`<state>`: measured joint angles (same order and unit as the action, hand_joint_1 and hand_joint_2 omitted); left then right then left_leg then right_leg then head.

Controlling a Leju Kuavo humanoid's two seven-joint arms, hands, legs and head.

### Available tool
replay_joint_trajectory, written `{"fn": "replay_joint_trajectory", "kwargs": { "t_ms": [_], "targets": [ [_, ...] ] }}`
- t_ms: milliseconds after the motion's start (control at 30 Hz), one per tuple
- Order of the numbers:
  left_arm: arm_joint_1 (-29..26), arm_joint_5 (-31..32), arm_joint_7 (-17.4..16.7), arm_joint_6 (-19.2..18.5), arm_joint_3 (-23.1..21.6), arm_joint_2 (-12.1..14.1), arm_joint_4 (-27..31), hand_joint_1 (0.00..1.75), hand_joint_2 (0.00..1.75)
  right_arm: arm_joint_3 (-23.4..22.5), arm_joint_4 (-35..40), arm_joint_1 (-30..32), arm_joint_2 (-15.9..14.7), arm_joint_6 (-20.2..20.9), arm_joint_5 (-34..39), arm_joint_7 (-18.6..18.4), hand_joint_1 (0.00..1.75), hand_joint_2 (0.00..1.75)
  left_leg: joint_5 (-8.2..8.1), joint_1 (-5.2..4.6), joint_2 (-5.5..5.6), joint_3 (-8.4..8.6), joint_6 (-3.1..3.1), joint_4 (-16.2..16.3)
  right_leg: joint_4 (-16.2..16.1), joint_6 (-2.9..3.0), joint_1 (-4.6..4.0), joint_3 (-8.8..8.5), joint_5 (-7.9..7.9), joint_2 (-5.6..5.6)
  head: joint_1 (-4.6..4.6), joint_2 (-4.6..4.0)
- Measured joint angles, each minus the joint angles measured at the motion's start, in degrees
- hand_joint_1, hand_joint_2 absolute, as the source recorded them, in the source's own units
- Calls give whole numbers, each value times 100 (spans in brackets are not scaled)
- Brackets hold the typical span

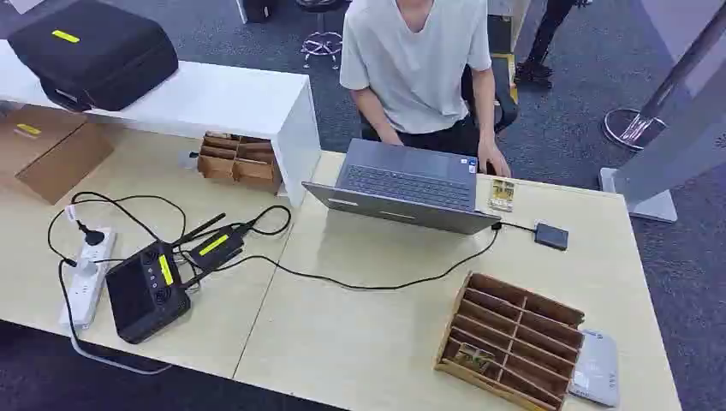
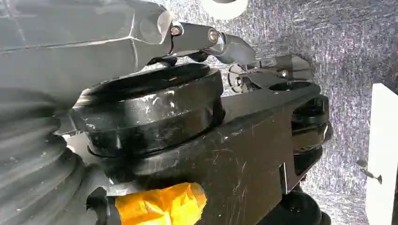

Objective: Pass the card to the sensor for recognition and then transmit it.

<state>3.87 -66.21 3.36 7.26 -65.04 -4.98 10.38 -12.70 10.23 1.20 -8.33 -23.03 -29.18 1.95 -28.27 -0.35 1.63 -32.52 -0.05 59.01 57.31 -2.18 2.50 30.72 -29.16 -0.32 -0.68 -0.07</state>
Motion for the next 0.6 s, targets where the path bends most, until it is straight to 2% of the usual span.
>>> {"fn": "replay_joint_trajectory", "kwargs": {
  "t_ms": [100,133,167,200,233,300,367,600],
  "targets": [
    [-23,53,64,-28,0,2,-2,0,175,-190,-7,56,-479,357,236,65,0,175,-1,-12,1,0,3,2,0,-5,12,1,1,-1,2,0],
    [-33,88,90,-37,-5,2,-7,0,175,-271,-7,76,-753,598,401,65,0,175,-4,-12,0,0,7,4,-5,-10,12,0,4,0,-9,0],
    [-39,134,109,-61,-22,9,-11,0,175,-401,-11,99,-1085,1055,637,50,0,175,-4,-25,0,-1,13,7,-4,-18,26,1,5,0,7,0],
    [-43,149,129,-88,-44,9,-18,0,175,-545,-13,128,-1437,1376,805,32,0,175,-4,-42,1,0,27,6,-2,-32,44,2,0,0,-15,0],
    [-48,155,142,-105,-53,13,-26,0,175,-689,-11,159,-1752,1561,894,28,0,175,-4,-46,0,0,38,6,0,-41,47,1,1,1,-22,0],
    [-48,160,151,-109,-57,17,-31,0,175,-931,0,189,-2241,1709,972,-5,0,175,-5,-43,-3,0,40,6,-3,-42,43,-1,1,4,-15,0],
    [-48,157,153,-122,-59,13,-33,0,175,-1152,7,207,-2597,1722,1023,-7,0,175,-6,-44,-5,1,41,8,-4,-43,44,1,2,7,-20,0],
    [-50,138,206,-166,-114,11,-55,0,175,-1753,18,235,-3294,1849,1244,63,0,175,-7,-48,-3,4,44,7,-2,-45,46,1,0,6,-17,0]
  ]
}}
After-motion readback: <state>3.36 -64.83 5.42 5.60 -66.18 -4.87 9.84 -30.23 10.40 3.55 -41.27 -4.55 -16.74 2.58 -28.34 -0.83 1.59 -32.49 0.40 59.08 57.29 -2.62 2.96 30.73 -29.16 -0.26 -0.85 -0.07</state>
